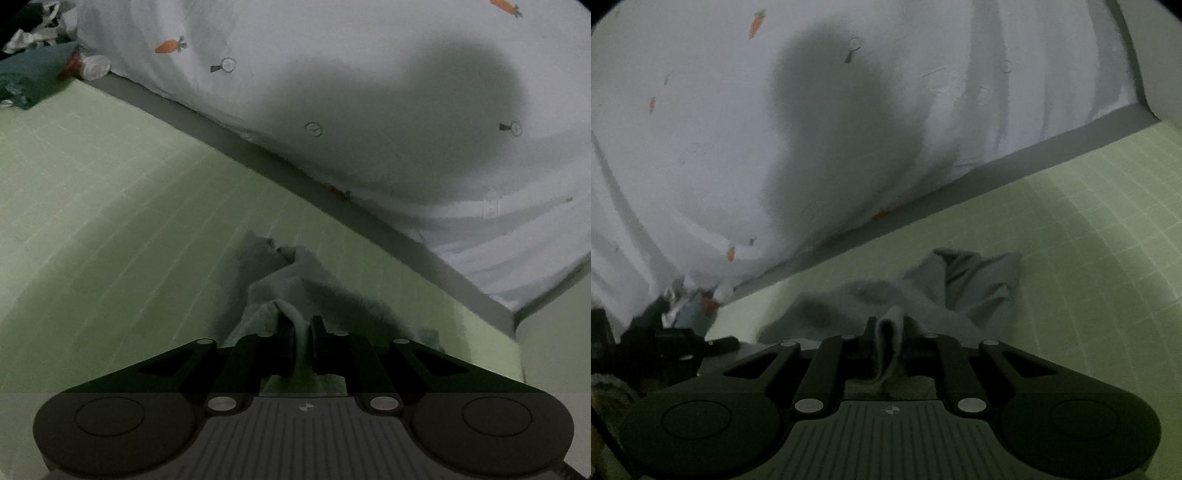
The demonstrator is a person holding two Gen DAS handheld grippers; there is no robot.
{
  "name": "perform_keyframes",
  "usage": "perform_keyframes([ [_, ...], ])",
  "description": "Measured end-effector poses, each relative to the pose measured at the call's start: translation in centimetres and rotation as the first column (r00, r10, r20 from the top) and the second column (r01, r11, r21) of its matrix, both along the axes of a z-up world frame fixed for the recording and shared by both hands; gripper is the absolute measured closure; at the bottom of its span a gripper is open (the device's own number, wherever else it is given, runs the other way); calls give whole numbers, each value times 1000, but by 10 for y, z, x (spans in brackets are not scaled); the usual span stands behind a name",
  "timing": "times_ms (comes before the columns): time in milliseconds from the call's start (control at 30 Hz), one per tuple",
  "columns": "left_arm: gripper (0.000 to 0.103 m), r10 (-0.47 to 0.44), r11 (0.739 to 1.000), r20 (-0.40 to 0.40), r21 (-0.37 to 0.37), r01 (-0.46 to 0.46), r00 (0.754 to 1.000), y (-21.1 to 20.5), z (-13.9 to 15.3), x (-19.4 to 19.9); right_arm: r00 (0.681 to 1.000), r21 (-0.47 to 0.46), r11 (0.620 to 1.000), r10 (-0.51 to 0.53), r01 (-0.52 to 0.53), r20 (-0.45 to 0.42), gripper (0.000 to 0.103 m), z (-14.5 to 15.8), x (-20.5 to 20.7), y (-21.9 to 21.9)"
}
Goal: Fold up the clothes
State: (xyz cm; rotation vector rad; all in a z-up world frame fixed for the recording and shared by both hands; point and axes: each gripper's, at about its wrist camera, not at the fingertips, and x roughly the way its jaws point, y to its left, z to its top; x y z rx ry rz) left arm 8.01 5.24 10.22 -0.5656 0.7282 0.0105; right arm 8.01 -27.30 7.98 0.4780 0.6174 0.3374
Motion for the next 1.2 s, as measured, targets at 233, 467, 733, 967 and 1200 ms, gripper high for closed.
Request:
perform_keyframes([
  [233, 93, -23, 1000, 158, 7, 22, 987, -3, 25, 26, 987, 46, 992, -119, 115, 111, 89, 13, 23, -3],
  [467, 93, 42, 999, 99, -34, -38, 994, 5, -22, 51, 989, 27, 992, -125, 123, 76, 89, -29, 74, 6],
  [733, 85, 3, 998, 17, -55, -2, 1000, 17, -26, 88, 989, -3, 992, -128, 128, 69, 79, -34, 126, 1],
  [967, 35, 92, 988, 84, -131, -80, 992, 50, -9, 97, 983, -34, 986, -161, 165, 91, 58, -22, 126, -21],
  [1200, 26, -36, 998, 25, 54, 35, 999, 35, -21, 75, 994, -165, 980, -100, 107, 53, 56, -26, 76, -11],
])
